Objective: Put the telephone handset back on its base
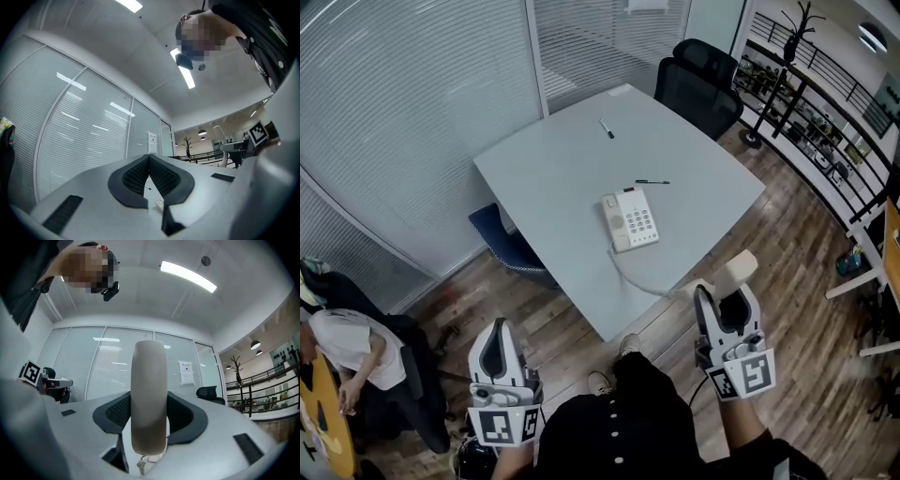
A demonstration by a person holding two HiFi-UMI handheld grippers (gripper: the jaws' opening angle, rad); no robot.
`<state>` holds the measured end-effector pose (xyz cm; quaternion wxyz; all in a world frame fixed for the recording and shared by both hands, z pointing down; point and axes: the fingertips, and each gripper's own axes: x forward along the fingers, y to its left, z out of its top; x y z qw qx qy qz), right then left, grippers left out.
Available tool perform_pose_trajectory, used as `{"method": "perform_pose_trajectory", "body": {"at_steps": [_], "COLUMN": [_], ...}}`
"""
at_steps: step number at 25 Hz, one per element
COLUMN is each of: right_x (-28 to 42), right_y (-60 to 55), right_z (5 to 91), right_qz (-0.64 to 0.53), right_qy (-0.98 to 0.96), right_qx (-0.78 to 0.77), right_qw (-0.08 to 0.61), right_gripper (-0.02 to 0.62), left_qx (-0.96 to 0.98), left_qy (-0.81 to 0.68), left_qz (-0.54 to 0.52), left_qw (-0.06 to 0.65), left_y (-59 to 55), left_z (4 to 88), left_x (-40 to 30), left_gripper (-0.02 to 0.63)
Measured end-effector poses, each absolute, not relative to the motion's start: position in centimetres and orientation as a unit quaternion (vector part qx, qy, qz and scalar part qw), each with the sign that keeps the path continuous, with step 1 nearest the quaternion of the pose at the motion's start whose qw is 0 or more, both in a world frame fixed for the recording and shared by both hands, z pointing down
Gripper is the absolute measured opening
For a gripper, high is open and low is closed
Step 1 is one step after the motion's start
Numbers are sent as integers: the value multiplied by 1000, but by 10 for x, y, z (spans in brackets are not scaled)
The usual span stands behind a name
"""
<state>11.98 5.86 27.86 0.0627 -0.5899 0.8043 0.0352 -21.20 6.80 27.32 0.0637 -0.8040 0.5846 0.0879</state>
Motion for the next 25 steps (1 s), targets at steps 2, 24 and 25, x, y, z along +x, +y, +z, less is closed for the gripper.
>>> {"method": "perform_pose_trajectory", "body": {"at_steps": [2,24,25], "right_x": [122,149,150], "right_y": [54,-55,-61], "right_z": [282,290,291], "right_qz": [32,20,20], "right_qy": [804,816,817], "right_qx": [-591,-575,-574], "right_qw": [59,56,57], "right_gripper": [233,233,233], "left_qx": [-806,-798,-797], "left_qy": [583,594,595], "left_qz": [86,80,80], "left_qw": [60,61,62], "left_y": [63,-32,-37], "left_z": [277,277,277], "left_x": [-208,-177,-176], "left_gripper": [14,14,14]}}
